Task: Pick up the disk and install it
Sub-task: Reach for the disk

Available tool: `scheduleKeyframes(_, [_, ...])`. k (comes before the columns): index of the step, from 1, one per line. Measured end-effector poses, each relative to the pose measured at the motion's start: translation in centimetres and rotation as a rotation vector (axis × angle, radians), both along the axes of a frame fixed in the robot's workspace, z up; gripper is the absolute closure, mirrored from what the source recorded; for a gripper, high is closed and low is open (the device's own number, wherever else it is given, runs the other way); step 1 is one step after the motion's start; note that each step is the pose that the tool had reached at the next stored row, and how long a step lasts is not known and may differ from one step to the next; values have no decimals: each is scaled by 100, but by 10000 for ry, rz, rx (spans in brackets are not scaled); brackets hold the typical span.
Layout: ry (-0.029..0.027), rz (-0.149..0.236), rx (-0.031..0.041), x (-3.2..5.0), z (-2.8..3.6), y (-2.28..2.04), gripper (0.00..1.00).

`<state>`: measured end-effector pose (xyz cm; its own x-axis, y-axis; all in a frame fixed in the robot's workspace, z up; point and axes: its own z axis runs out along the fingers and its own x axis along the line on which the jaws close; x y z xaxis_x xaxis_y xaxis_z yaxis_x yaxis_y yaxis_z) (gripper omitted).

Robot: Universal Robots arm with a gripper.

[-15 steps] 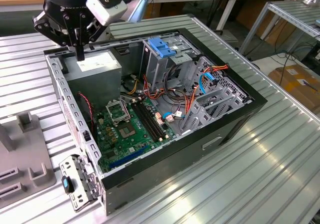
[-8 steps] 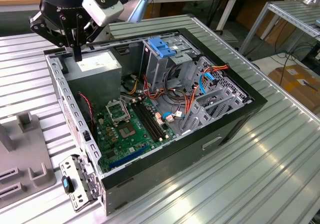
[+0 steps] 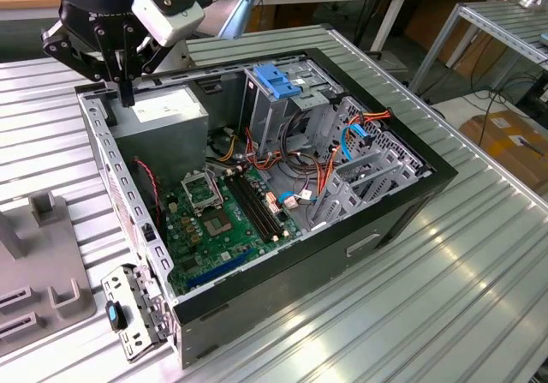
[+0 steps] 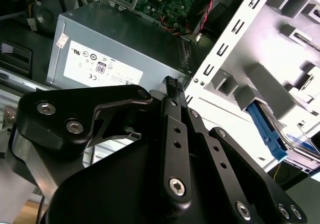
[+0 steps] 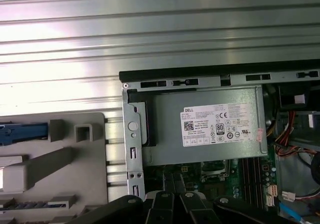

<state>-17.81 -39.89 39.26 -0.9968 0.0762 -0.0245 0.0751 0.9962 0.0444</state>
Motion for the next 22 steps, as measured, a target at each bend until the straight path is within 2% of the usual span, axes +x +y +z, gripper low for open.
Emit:
scheduleKeyframes(14, [0, 0, 0, -84, -3, -1, 89])
scheduleKeyframes(22, [0, 0, 0, -177, -6, -1, 89])
